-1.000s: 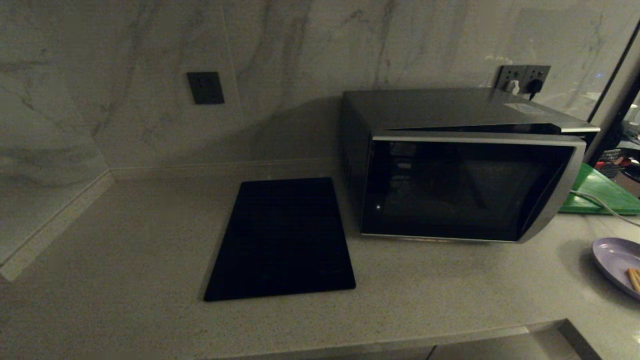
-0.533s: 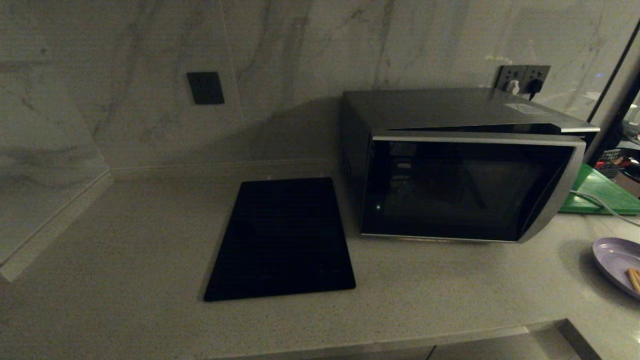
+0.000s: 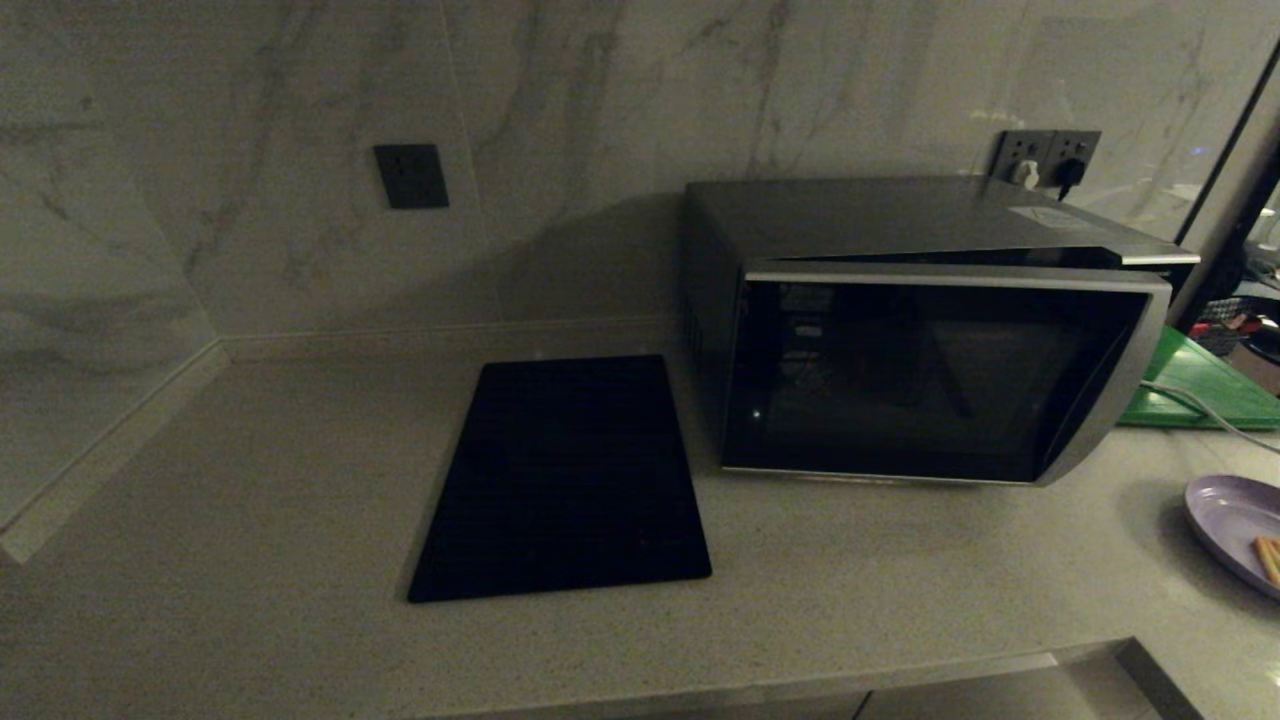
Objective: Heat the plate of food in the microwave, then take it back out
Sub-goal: Open the microwave oven
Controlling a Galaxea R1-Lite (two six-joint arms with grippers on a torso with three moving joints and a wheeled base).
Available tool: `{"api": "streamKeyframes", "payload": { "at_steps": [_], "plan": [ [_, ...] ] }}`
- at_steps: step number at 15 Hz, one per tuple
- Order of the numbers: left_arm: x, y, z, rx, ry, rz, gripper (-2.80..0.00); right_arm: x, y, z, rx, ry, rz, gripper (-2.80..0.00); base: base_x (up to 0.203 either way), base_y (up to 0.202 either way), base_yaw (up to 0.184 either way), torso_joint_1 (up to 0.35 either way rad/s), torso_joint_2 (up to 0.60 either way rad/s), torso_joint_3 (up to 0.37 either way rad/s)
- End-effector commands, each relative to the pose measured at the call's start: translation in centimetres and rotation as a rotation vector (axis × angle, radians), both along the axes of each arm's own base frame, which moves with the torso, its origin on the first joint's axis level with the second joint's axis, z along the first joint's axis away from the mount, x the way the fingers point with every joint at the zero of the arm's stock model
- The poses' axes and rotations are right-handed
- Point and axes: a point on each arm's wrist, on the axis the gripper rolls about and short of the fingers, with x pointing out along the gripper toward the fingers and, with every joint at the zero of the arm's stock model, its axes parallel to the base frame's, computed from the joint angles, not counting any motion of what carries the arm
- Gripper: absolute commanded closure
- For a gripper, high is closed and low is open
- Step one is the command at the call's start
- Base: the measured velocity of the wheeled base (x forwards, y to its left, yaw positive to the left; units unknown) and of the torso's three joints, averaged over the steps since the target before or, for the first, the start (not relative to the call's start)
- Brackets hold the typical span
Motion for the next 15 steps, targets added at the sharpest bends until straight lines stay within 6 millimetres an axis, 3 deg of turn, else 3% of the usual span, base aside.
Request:
{"api": "streamKeyframes", "payload": {
  "at_steps": [1, 6, 9, 15],
  "plan": [
    [0.0, 0.0, 0.0, -0.001, -0.001, 0.000, 0.00, 1.1, 0.2, -0.8, 0.152, 0.001, 0.112, -2.80, 0.000, 0.000, 0.000, 0.000, 0.00, 0.000],
    [0.0, 0.0, 0.0, -0.001, 0.000, 0.000, 0.00, 2.6, 0.7, -1.9, 0.388, 0.013, 0.309, -2.80, 0.000, 0.000, 0.000, 0.000, 0.00, 0.000],
    [0.0, 0.0, 0.0, -0.001, -0.001, 0.000, 0.00, 2.4, 0.5, -1.6, 0.297, 0.009, 0.364, -2.80, 0.000, 0.000, 0.000, 0.000, 0.00, 0.000],
    [0.0, 0.0, 0.0, -0.001, 0.000, 0.000, 0.00, 1.3, -0.4, -0.9, 0.151, -0.031, 0.264, -2.80, 0.000, 0.000, 0.000, 0.000, 0.00, 0.000]
  ]
}}
